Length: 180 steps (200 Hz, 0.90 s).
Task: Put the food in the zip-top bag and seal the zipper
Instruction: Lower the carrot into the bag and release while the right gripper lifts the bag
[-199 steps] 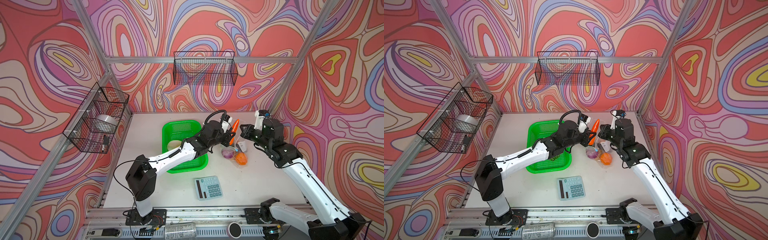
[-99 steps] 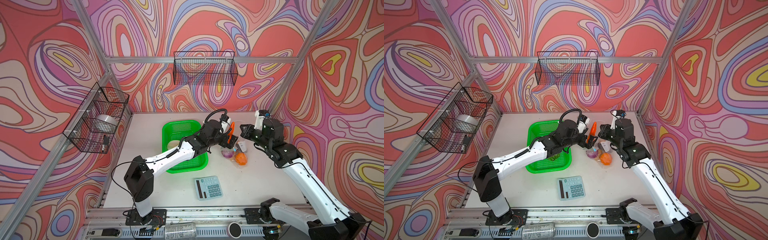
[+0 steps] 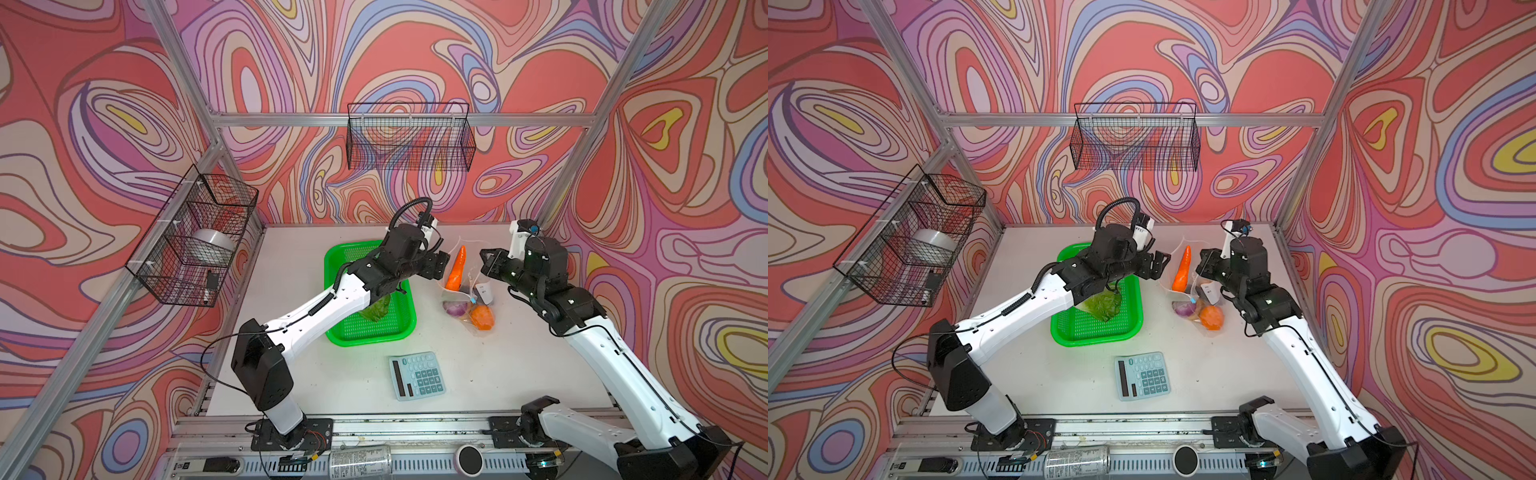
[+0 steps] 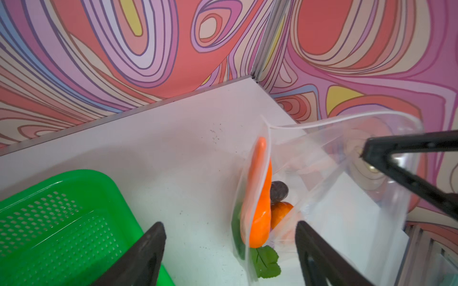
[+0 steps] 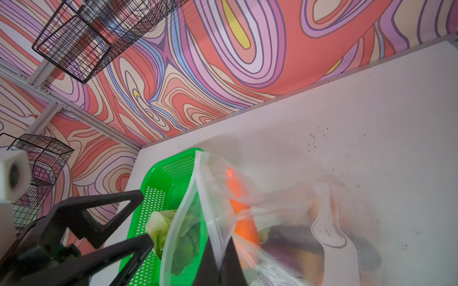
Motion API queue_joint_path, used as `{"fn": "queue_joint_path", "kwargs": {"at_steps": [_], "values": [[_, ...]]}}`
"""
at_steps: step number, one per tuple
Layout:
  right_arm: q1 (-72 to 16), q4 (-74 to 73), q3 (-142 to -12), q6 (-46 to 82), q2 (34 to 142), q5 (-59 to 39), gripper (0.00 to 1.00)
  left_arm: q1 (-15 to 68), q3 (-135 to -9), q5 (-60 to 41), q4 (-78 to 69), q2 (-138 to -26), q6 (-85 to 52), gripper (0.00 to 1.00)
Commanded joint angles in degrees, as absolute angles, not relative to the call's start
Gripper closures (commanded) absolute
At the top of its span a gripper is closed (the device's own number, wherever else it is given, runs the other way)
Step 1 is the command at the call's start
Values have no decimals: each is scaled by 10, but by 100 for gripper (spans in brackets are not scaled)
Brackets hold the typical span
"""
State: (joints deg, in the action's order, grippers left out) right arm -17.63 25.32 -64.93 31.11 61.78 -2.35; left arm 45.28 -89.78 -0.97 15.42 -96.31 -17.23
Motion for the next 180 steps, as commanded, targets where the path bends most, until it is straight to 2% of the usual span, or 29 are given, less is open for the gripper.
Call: {"fn": "queue_joint_path", "kwargs": {"at_steps": [1,15,50,58,64,82,89,119,149,180], "values": [[-175,242,-655,308,603,-21,100,456,-925,-55,211,-1001,-189,37],[-175,243,-654,307,602,-20,100,455,-946,-85,234,-1022,-191,44],[-175,247,-651,304,604,-15,100,458,-968,-130,274,-1040,-196,42],[-175,247,-649,303,604,-14,100,458,-969,-132,281,-1038,-196,45],[-175,248,-648,303,604,-14,100,458,-969,-129,285,-1036,-196,53],[-174,258,-650,295,605,-12,100,458,-971,-113,295,-1026,-188,91],[-175,269,-654,287,605,-8,100,458,-977,-102,299,-1020,-183,100],[-175,338,-691,236,610,32,100,458,-1030,-65,314,-1007,-157,100],[-175,411,-755,179,630,51,100,458,-1109,-83,343,-1026,-161,100],[-174,445,-793,147,634,76,100,457,-1103,-94,324,-1017,-183,100]]}}
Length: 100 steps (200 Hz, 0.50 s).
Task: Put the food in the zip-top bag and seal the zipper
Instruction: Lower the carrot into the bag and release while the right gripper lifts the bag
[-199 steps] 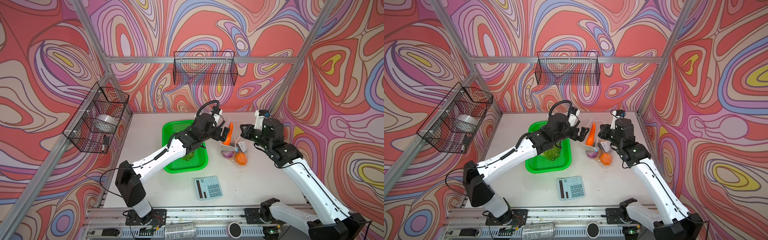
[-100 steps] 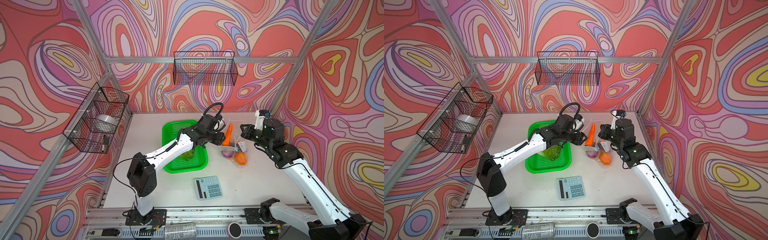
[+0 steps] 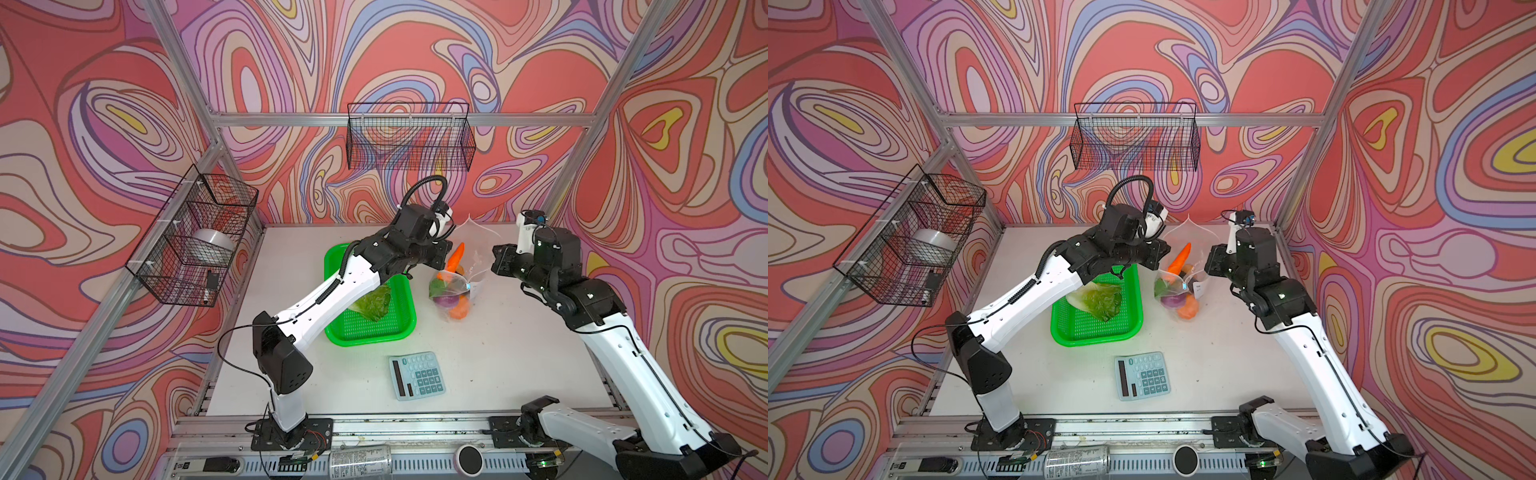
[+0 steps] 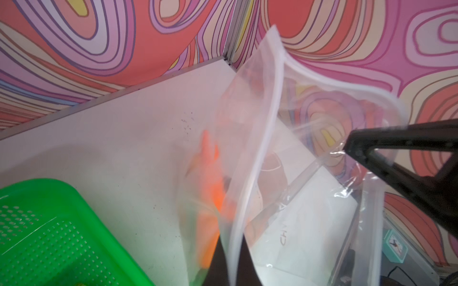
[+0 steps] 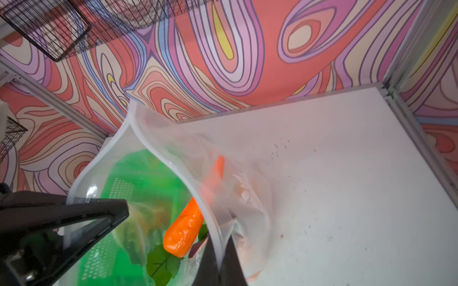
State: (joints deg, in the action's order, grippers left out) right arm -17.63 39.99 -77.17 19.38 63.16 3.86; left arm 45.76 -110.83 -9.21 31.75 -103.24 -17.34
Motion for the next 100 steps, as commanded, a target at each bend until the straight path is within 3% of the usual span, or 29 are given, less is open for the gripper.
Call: {"fn": "queue_joint_path", "kwargs": {"at_steps": [1,40,100], "values": [[-174,444,-792,147,633,78,100,457,-1101,-92,322,-1016,-183,100],[-168,479,-789,137,695,69,100,454,-1083,-65,331,-1030,-181,100],[-161,416,-770,160,709,42,100,447,-1077,-14,331,-1038,-162,100]]}}
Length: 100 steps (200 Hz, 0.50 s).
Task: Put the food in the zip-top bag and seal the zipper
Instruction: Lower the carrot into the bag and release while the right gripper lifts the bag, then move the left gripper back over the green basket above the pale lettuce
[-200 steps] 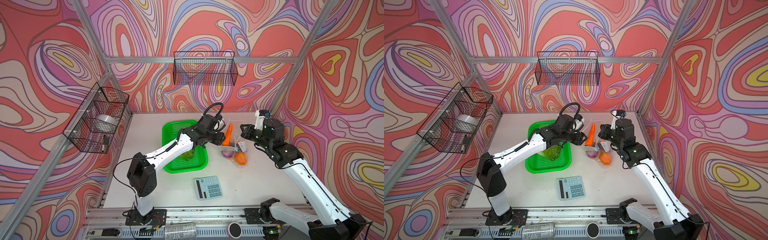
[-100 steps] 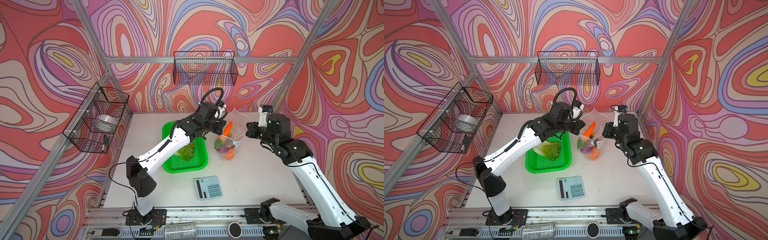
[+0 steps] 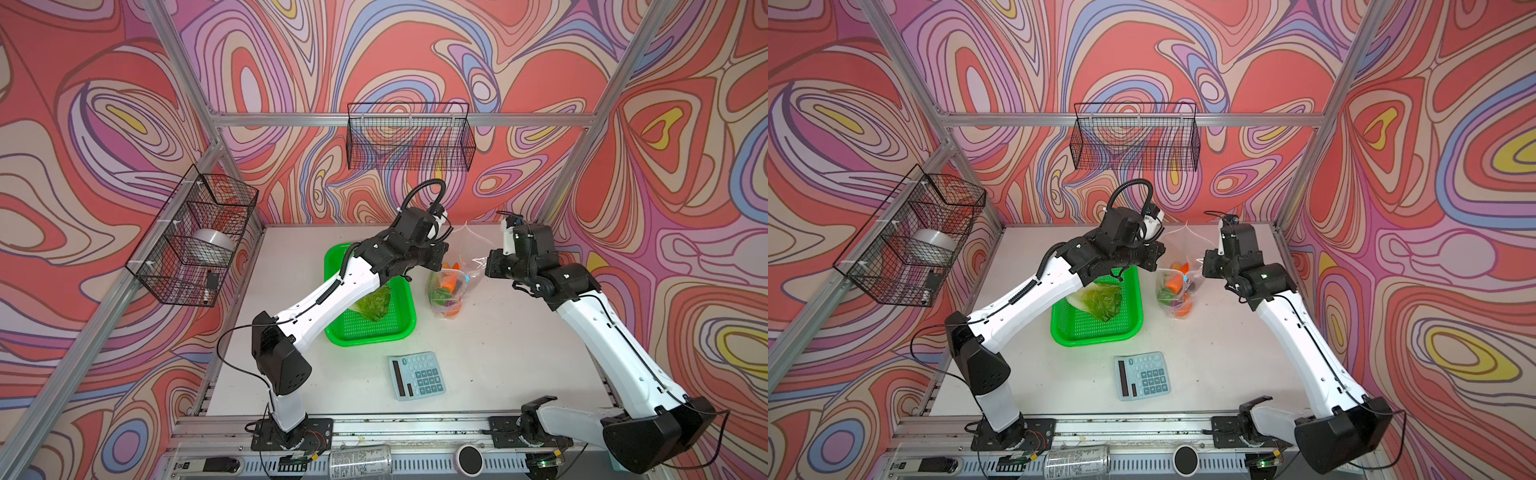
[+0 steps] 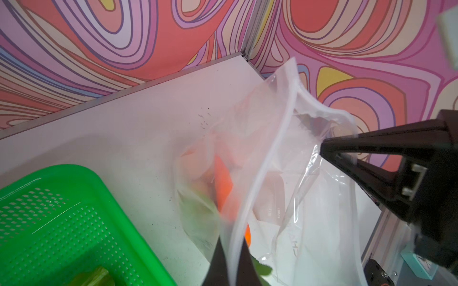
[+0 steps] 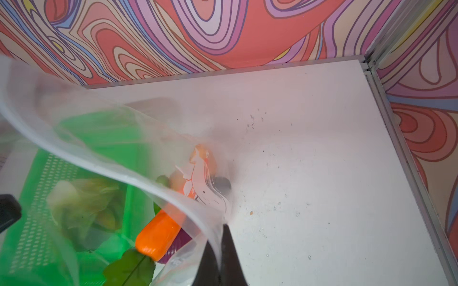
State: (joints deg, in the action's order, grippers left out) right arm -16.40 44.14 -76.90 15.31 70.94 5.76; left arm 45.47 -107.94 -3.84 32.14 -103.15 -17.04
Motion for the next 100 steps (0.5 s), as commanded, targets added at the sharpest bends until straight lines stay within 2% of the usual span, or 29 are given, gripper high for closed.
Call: {"fn": "queue_joint_path", "kwargs": {"at_steps": [1,33,67,100], "values": [[-161,416,-770,160,709,42,100,447,-1077,-14,331,-1038,-163,100],[-161,411,-789,151,707,54,100,445,-1106,-79,310,-1022,-179,100],[-160,407,-804,144,696,70,100,443,-1111,-44,309,-1025,-158,100],[-160,400,-794,146,670,74,100,432,-1061,-35,304,-1029,-167,100]]}}
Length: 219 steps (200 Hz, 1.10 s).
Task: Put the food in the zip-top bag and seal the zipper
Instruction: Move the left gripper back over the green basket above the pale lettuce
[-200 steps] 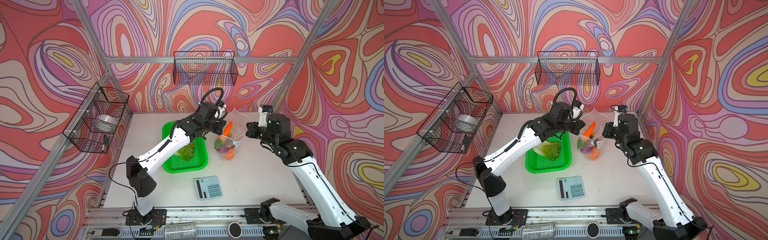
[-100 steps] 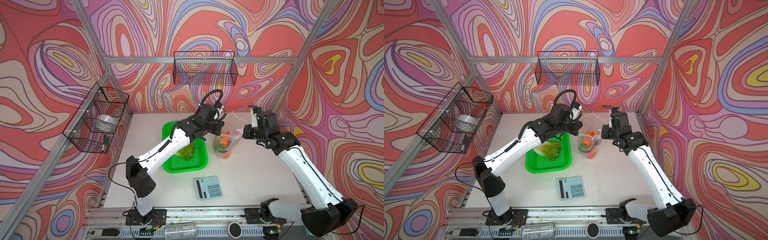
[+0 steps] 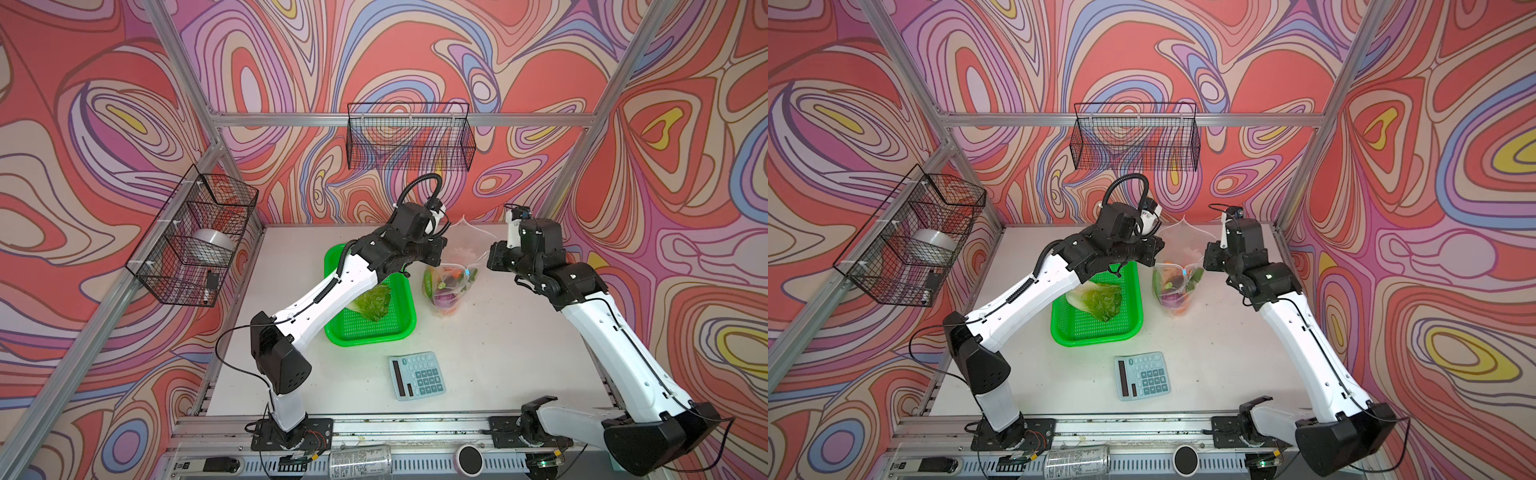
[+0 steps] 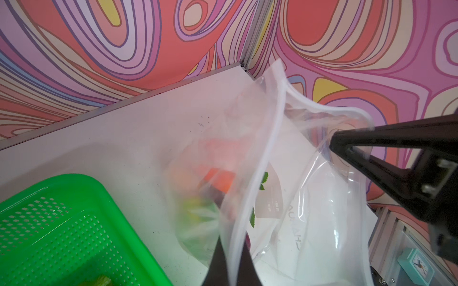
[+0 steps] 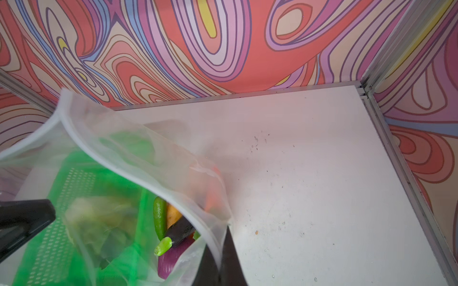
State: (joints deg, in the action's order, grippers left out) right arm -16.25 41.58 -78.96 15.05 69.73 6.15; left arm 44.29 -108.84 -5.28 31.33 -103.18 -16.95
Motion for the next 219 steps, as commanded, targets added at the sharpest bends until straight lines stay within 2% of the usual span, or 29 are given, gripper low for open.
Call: {"fn": "queue_joint_path", "kwargs": {"at_steps": [1,25,53,80,92,111,131,153,180,196,219], "values": [[-160,400,-793,147,670,73,100,432,-1059,-35,304,-1029,-167,100],[-160,380,-773,152,662,34,100,419,-1020,-25,291,-1014,-178,96],[-160,358,-748,169,674,-9,100,405,-992,-4,292,-993,-178,84],[-160,341,-739,176,684,-42,100,396,-977,15,307,-970,-171,57],[-160,340,-739,175,687,-42,100,395,-966,25,312,-956,-170,39],[-160,336,-734,175,689,-44,100,391,-941,45,315,-929,-174,1],[-160,335,-730,172,688,-44,100,388,-929,86,350,-906,-130,0],[-160,335,-727,168,685,-41,100,386,-914,147,396,-887,-15,0],[-160,331,-721,168,686,-47,100,371,-853,125,404,-863,98,0],[-160,326,-717,175,686,-54,100,347,-829,114,411,-858,68,0],[-160,318,-706,184,682,-65,100,317,-806,118,416,-857,-78,0]]}}
